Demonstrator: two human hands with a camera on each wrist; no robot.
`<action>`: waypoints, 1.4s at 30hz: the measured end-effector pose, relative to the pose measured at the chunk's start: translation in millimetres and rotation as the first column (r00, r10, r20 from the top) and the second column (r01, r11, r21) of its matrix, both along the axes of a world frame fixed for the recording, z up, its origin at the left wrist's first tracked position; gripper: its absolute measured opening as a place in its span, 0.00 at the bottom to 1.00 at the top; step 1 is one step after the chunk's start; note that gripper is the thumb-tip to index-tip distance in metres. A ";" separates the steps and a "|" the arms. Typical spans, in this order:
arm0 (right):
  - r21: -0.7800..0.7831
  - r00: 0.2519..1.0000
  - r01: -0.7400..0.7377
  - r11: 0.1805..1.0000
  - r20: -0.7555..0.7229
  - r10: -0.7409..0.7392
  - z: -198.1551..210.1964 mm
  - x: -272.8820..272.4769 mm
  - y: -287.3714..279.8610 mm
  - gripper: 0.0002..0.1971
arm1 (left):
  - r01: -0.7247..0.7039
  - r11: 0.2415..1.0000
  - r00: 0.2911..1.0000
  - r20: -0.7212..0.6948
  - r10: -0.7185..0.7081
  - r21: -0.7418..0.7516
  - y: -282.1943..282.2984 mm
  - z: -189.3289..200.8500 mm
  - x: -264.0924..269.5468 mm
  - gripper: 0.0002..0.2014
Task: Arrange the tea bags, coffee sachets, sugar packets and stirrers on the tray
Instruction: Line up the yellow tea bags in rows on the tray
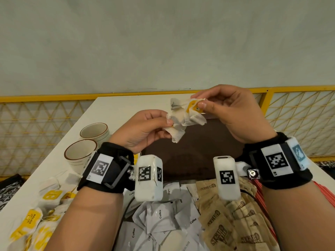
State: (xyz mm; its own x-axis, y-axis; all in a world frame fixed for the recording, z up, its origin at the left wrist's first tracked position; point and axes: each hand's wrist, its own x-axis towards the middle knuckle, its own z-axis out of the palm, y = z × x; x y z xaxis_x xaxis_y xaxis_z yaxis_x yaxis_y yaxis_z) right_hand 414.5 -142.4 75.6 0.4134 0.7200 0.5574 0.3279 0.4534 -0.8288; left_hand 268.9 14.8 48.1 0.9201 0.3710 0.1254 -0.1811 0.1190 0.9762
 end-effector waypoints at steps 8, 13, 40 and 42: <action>-0.014 0.993 0.072 0.997 0.091 -0.070 4.7 3.7 -7.3 0.11 | 0.037 0.987 0.998 -0.059 -0.028 0.159 6.5 0.5 -5.2 0.08; -0.069 0.977 0.120 0.990 0.183 -0.106 5.1 4.4 -8.8 0.13 | -0.037 0.969 0.995 -0.082 0.059 0.245 13.3 -1.7 -5.9 0.07; -0.530 0.949 -0.136 0.837 0.173 0.263 -1.3 -1.8 -10.1 0.06 | -0.196 0.628 0.949 -0.016 0.315 0.753 12.8 -4.1 -3.0 0.03; -0.534 0.949 -0.096 0.840 0.207 0.240 -3.0 -4.4 -6.9 0.05 | -0.186 0.641 0.965 0.015 0.262 0.745 9.4 -3.6 -1.5 0.06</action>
State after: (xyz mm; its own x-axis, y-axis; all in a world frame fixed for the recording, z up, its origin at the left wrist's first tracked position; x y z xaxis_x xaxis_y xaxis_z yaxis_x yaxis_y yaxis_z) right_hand 410.1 -149.4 72.6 0.1549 0.9752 0.1578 0.5177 0.0560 -0.8538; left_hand 267.4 24.1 44.4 0.8421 0.3885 0.3740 -0.0159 -0.6754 0.7372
